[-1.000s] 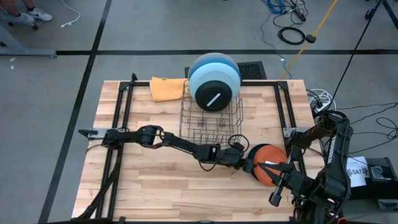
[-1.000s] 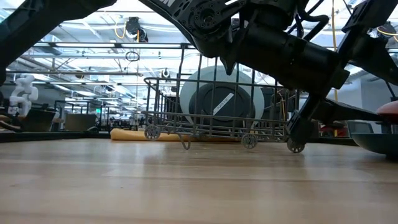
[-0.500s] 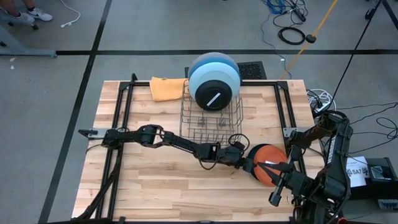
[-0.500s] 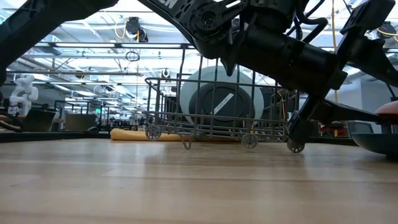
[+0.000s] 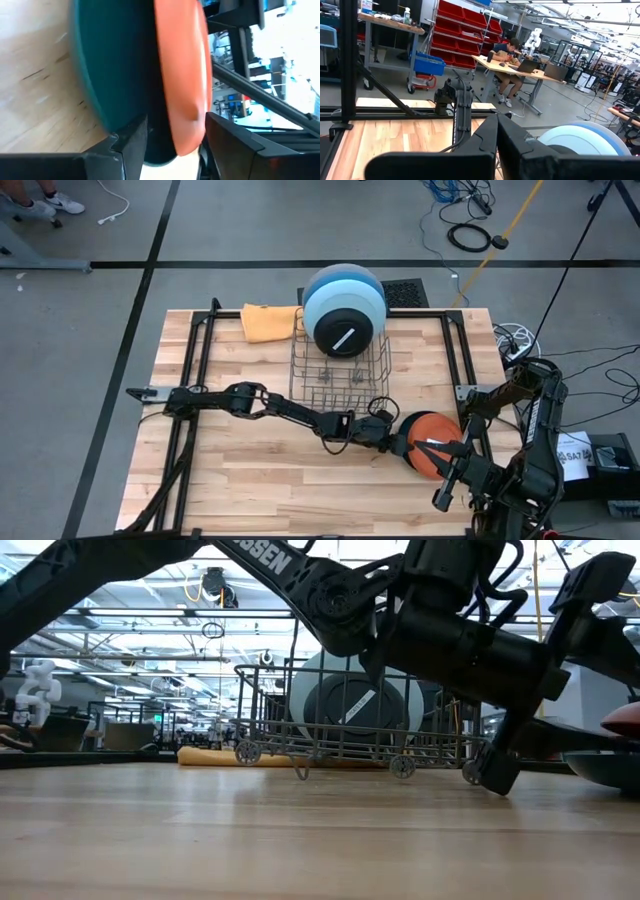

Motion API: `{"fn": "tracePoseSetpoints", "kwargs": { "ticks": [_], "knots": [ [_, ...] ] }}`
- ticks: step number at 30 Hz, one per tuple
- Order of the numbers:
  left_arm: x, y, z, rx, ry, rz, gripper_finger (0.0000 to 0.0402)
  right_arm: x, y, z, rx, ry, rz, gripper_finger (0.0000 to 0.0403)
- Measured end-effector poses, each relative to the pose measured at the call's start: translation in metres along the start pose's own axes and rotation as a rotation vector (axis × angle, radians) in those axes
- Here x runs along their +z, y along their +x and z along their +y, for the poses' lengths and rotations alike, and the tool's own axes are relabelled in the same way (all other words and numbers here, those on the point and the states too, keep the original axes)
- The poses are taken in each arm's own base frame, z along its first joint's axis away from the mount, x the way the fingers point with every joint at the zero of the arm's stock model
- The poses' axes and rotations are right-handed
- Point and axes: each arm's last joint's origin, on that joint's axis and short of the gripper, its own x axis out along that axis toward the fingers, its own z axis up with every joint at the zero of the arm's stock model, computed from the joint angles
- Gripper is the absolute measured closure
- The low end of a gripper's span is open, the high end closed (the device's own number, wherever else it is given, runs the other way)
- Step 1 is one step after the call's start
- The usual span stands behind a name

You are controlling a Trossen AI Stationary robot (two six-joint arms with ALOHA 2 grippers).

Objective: Sort dishes
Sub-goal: Put the orange plate into the dish rack

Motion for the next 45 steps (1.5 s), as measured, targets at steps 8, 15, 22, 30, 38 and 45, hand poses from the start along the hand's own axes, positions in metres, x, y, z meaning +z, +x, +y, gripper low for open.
{"fn": "tracePoseSetpoints", "kwargs": {
  "ticks": [8, 15, 22, 30, 38, 45],
  "knots": [
    [0.002, 0.0, 0.001, -0.012, -0.001, -0.013, 0.0201, 0.0, 0.0, 0.0, 0.0, -0.01, 0.0, 0.0403],
    [0.005, 0.001, 0.0, -0.032, 0.014, -0.036, 0.021, 0.0, 0.0, 0.0, 0.0, -0.008, 0.0, 0.0403],
    [0.005, 0.001, 0.0, -0.034, 0.033, -0.041, 0.0276, 0.0, 0.0, 0.0, 0.0, -0.006, 0.0, 0.0403],
    [0.006, 0.0, -0.003, -0.067, 0.047, -0.062, 0.0331, 0.0, 0.0, 0.0, 0.001, -0.006, 0.001, 0.0403],
    [0.01, 0.0, -0.009, -0.134, 0.05, -0.093, 0.0336, 0.0, 0.0, 0.0, 0.002, -0.006, 0.005, 0.0403],
    [0.014, -0.002, -0.016, -0.21, 0.059, -0.131, 0.0343, 0.0, 0.0, 0.0, 0.003, -0.006, 0.006, 0.0403]
  ]
}}
